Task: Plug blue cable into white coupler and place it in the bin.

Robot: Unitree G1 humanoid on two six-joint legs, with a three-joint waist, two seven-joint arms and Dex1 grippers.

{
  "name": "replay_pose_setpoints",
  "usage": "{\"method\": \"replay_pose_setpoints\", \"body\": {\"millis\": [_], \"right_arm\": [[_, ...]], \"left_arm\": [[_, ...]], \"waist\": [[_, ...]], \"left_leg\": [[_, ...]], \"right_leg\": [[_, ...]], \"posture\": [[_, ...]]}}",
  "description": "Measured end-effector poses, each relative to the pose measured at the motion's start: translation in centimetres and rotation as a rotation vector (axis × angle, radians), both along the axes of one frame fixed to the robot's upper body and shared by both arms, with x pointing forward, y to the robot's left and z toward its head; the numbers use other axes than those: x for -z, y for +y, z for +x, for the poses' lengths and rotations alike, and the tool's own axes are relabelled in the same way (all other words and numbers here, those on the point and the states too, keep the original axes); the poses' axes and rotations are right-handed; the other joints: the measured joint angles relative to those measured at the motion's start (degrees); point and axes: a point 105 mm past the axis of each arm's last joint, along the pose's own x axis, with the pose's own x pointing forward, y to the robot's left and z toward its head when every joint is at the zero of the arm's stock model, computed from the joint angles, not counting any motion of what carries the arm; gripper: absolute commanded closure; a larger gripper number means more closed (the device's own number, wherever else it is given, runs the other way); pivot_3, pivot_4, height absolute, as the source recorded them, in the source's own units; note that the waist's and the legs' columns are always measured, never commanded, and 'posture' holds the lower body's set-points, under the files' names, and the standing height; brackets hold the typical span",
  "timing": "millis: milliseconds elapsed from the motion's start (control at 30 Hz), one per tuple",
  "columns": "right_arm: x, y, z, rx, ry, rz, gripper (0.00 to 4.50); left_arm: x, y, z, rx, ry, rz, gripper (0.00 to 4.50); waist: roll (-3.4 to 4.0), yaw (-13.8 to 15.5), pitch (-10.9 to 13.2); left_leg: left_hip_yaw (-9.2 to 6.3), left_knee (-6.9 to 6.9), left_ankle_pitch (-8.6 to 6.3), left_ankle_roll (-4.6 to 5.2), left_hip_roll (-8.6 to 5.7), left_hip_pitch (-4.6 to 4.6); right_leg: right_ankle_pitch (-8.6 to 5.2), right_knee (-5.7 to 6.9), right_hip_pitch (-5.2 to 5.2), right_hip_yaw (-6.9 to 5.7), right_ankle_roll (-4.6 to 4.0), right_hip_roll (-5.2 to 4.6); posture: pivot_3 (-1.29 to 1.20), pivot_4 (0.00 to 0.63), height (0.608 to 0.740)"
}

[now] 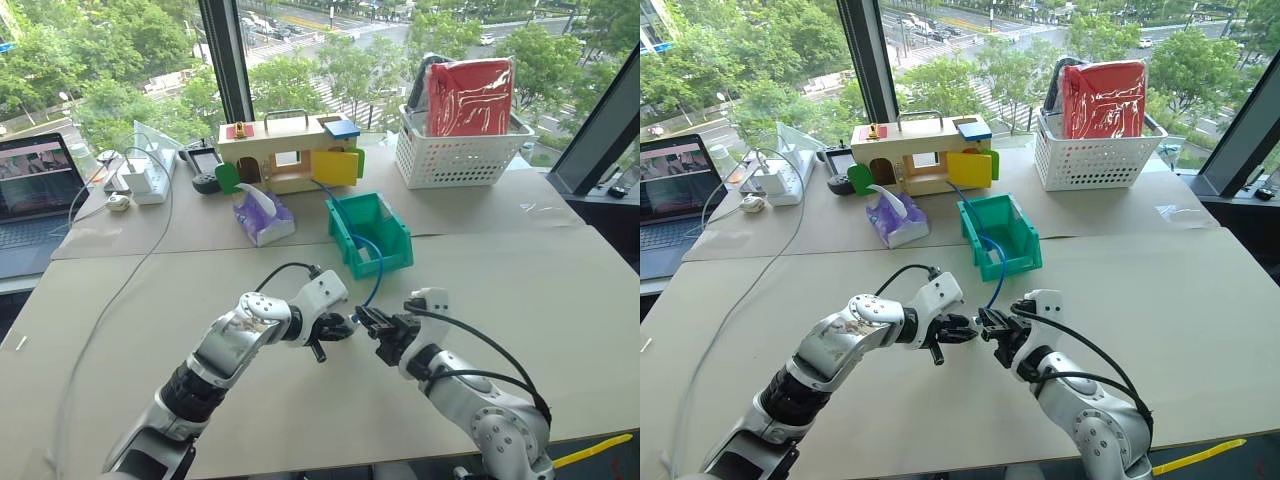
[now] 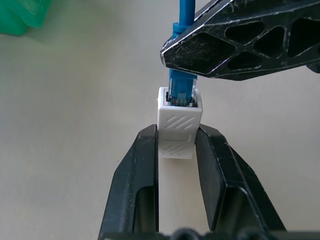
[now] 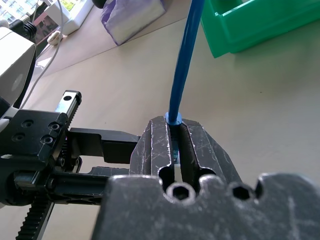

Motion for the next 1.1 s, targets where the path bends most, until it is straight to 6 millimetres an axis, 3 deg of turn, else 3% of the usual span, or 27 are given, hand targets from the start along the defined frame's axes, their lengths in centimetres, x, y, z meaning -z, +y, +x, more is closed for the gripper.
{"method": "replay_pose_setpoints", "body": {"millis": [533, 733, 1100], "right_arm": [[0.8, 0.7, 0.2, -0.017, 0.0, -0.036, 4.5], [1.1, 0.8, 0.2, -0.013, 0.015, -0.009, 4.5], [1.4, 1.0, 0.0, -0.019, 0.044, 0.032, 4.5]], "left_arm": [[0.6, 0.4, 0.0, -0.04, 0.037, 0.026, 3.89], [0.8, 0.4, 0.0, -0.055, 0.049, 0.03, 3.89], [1.1, 0.6, -0.3, -0.067, 0.06, 0.023, 3.89]], "waist": [[-0.26, -0.2, -1.2], [-0.26, -0.2, -1.3], [-0.17, 0.0, -1.5]], "left_leg": [[-0.01, -0.31, -0.11, -0.09, 0.14, 0.53], [-0.01, -0.53, -0.18, -0.11, 0.35, 0.98], [0.03, -0.64, -0.54, -0.33, 0.88, 1.42]], "right_leg": [[-0.01, -0.15, 0.1, 0.0, -0.02, 0.19], [-0.02, -0.65, 0.84, 0.0, -0.05, 0.39], [0.05, -0.85, 1.0, -0.03, -0.21, 0.85]], "posture": [[0.0, 0.15, 0.74], [0.0, 0.15, 0.74], [0.0, 0.15, 0.74]]}}
